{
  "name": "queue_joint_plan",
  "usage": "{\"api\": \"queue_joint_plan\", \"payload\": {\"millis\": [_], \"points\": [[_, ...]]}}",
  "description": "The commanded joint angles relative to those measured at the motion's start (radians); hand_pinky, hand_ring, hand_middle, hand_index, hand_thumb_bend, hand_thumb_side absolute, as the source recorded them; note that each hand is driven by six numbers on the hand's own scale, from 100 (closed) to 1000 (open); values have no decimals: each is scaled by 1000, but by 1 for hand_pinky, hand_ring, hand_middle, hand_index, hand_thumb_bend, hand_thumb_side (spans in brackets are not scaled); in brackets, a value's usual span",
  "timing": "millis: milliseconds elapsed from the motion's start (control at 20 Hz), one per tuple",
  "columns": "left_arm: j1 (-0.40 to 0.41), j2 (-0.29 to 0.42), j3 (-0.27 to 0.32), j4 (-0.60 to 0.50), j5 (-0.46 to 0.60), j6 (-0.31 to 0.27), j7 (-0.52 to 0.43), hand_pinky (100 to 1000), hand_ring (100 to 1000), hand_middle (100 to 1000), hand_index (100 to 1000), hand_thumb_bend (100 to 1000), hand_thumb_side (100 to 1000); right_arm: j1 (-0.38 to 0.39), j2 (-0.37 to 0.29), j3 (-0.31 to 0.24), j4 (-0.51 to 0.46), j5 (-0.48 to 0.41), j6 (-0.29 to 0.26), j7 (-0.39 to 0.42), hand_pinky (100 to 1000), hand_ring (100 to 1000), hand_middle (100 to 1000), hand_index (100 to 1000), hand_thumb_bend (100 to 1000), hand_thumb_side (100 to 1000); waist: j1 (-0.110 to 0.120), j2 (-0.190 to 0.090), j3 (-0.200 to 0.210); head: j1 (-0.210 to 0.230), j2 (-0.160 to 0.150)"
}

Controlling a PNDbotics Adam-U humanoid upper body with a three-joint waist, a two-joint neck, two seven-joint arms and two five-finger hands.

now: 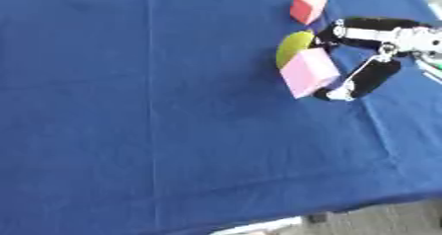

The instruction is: Pick up the objects with one hand, pass them to the other hand, and then place them into the box on the other side of the table.

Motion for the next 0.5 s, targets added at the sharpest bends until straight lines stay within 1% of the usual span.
{"api": "queue_joint_plan", "payload": {"millis": [50,300,500], "points": [[-11,45,-3,-30,-18,-1,-8,863,856,816,860,429,751,-33,1,1,-31,-9,44,0,799,617,523,535,258,100,0,-31,4,4,-19],[-9,51,-19,-68,-73,7,-23,860,855,806,855,428,733,-92,61,28,-43,9,109,-6,794,614,520,533,261,100,-1,-32,10,11,-18],[-8,56,-35,-116,-130,25,-46,858,854,805,854,431,715,-134,109,47,-40,28,156,-20,789,611,519,534,256,100,-2,-33,15,14,-16]]}}
